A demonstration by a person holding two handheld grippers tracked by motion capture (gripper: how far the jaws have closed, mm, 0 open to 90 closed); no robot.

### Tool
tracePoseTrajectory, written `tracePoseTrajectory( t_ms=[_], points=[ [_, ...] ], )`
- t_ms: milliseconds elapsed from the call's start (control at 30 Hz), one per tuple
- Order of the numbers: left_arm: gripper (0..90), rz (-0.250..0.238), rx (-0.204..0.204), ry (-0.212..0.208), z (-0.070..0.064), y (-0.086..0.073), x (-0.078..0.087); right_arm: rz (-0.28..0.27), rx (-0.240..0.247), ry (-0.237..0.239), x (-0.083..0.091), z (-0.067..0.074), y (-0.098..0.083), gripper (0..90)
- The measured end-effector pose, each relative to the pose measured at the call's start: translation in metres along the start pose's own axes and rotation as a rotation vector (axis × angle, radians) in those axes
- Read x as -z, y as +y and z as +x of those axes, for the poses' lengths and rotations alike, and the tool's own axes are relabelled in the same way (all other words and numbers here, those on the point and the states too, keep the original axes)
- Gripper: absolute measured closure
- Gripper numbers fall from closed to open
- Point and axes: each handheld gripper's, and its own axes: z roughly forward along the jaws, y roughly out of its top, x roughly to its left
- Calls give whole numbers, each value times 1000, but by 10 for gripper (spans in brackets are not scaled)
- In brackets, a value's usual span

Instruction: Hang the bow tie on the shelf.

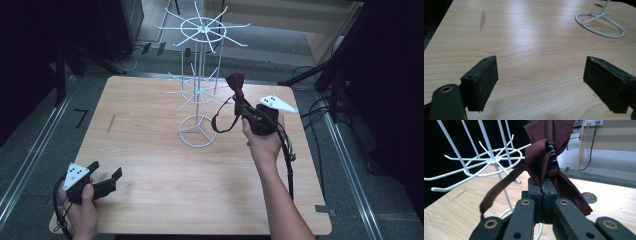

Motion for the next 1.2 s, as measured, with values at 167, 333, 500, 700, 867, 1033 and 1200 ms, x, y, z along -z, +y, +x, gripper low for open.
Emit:
tracePoseTrajectory(
  t_ms=[167, 333, 500, 700, 867, 1033, 1200],
  points=[
    [132, 0, 4, 0, 0, 0, 0, 2, -36, -2, -6, -3, -8, 896],
    [132, 0, 7, -1, 1, 0, 0, 1, -66, -3, -13, -3, -17, 896],
    [132, 1, 10, 1, 1, 0, 0, 16, -93, -11, -24, -4, -27, 896],
    [133, 3, 11, 1, 1, 0, 0, 33, -124, -13, -33, -5, -35, 896],
    [133, 2, 11, 3, 1, 0, 0, 62, -120, -13, -40, -5, -41, 895],
    [133, 2, 7, 3, 0, 0, 0, 95, -125, 1, -48, -5, -49, 890],
    [133, 2, 5, 2, 0, 0, 0, 114, -131, 31, -49, -7, -56, 757]
  ],
)
